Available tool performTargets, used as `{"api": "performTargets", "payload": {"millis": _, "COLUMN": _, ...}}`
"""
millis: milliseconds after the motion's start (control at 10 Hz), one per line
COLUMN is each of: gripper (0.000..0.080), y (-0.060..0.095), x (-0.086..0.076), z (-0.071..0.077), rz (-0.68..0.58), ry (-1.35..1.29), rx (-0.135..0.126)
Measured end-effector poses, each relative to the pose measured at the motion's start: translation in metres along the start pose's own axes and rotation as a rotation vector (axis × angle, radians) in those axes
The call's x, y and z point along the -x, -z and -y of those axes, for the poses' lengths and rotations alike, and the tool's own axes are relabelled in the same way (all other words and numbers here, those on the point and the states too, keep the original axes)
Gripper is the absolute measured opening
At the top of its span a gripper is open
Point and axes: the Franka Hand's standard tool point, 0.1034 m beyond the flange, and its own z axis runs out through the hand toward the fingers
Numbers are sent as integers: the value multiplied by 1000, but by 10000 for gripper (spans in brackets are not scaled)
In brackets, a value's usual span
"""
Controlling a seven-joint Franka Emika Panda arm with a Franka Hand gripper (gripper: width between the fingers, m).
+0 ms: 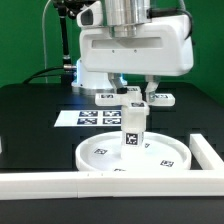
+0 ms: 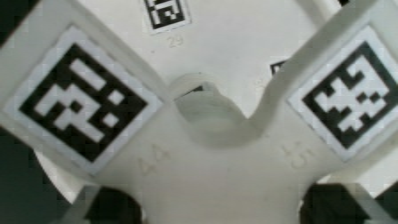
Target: Assemble round table
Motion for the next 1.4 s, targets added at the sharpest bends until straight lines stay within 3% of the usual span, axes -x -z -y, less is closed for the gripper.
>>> {"api": "performTargets", "payload": {"millis": 700, "gripper": 443, "y": -2, "x": 9, "z": 6, "rz": 26, "ry": -734, "rx": -90}}
{"api": "performTargets", "payload": {"millis": 1000, "gripper": 443, "y": -2, "x": 9, "z": 6, "rz": 39, "ry": -1004, "rx": -98}}
{"api": "performTargets", "payload": {"millis": 1400, "gripper": 443, "y": -1, "x": 8, "z": 6, "rz": 53, "ry": -1172, "rx": -104}}
